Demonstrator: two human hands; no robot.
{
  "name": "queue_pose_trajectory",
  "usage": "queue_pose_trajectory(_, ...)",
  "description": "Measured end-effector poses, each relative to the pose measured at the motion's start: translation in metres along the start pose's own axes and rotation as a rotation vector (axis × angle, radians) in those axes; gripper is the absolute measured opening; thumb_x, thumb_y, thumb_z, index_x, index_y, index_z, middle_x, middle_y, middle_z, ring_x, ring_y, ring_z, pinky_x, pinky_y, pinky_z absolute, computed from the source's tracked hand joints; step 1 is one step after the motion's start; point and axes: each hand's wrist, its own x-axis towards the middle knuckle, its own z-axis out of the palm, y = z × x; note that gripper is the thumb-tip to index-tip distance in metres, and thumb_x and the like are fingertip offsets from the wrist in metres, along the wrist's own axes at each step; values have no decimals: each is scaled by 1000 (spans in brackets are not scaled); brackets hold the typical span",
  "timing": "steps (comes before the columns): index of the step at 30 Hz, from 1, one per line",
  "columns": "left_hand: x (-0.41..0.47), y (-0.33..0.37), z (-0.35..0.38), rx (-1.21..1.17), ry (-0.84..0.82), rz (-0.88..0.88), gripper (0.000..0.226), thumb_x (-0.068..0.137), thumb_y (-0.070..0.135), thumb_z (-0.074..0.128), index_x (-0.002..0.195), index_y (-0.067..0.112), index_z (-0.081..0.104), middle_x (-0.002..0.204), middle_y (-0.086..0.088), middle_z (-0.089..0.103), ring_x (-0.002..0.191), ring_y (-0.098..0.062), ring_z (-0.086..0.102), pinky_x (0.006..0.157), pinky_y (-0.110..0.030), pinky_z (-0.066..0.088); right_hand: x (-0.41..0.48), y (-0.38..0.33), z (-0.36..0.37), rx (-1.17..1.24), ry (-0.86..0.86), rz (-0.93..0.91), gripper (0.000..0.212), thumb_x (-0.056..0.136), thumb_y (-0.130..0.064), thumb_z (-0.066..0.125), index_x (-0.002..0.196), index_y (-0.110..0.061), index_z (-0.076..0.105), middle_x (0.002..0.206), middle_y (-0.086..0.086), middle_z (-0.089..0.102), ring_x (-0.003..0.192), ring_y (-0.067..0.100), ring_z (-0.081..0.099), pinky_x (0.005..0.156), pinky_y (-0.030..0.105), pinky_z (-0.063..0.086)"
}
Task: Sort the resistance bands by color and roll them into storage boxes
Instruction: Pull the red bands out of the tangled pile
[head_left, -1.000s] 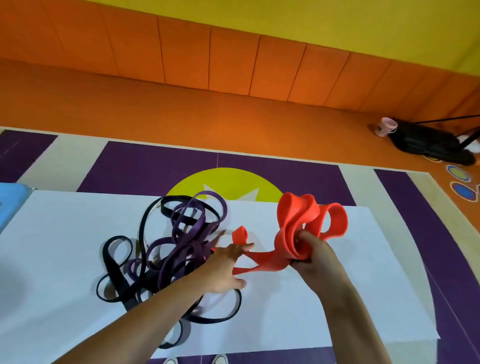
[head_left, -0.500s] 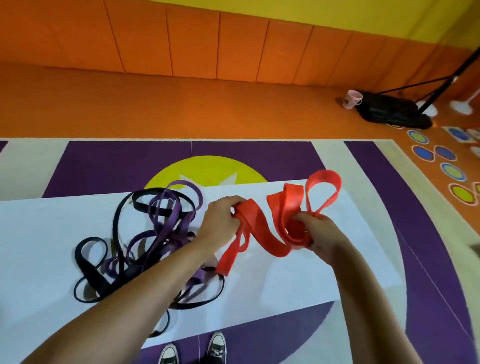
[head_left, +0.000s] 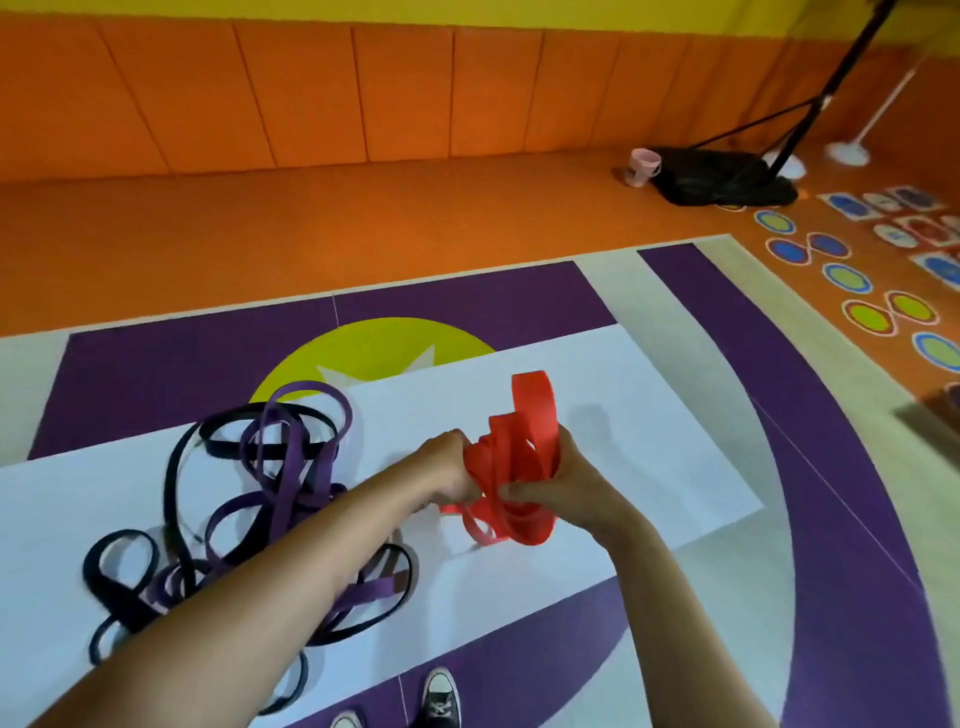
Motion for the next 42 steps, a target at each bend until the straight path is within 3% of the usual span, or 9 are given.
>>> queue_pose_trajectory(2,2,4,6,180,-79,10,28,78,13,70,105,9,64,93,-11,75,86,-29,73,67,-32,52,1,18,-6,-94,-16,44,100,53,-26,93,138,-29,42,125,-6,66,112,12,67,97,40,57)
queue_pose_trajectory(6,8,8,19,413,-35,1,23,80,32,72,85,12,63,77,-6,74,76,-29,75,62,-32,55,-5,42,-14,-128,65,130,99,52,-31,89,138,-29,40,118,-7,65,107,12,65,92,38,57)
queue_pose_trajectory(10,25,26,40,666,191,100,31,93,46,57,95,15,59,108,-11,68,104,-34,65,72,-32,40,-4,60,-29,-26,217,169,75,70,-18,89,128,-25,41,108,-6,64,93,4,63,71,23,50)
queue_pose_trajectory(16,78,78,66,181,215,96,35,90,48,62,108,20,67,113,-6,70,110,-32,64,83,-34,47,23,64,-92,86,539,277,54,85,-31,75,122,-15,40,101,2,61,85,18,61,71,34,44)
queue_pose_trajectory(23,137,164,80,-442,153,325,28,89,30,71,113,18,66,89,-5,73,83,-23,74,80,-43,63,51,55,-169,-3,695,161,41,81,-34,64,114,-15,50,94,-3,63,87,23,63,63,31,42)
queue_pose_trajectory(28,163,206,77,-599,136,501,21,83,28,67,102,35,63,102,-7,73,93,-24,74,79,-44,64,67,52,-198,34,833,34,43,75,-36,61,113,-18,52,100,-3,64,94,22,63,82,40,51)
queue_pose_trajectory(32,192,185,83,-552,138,430,29,79,31,65,107,34,61,106,-3,71,96,-27,73,81,-47,63,91,69,-200,31,842,60,50,70,-42,60,114,-19,54,111,5,63,103,26,63,92,43,51)
queue_pose_trajectory(36,224,124,103,-224,123,265,43,90,18,70,131,18,58,122,-8,69,115,-28,67,100,-42,53,126,114,-179,-51,682,238,40,84,-31,69,112,-9,51,109,12,64,104,34,63,78,35,44)
queue_pose_trajectory(42,224,54,128,81,-112,294,59,90,18,67,146,14,51,145,-8,56,131,-27,55,107,-28,41,141,179,-142,-250,479,414,89,85,-49,71,153,-12,27,144,17,45,130,41,49,109,55,41)
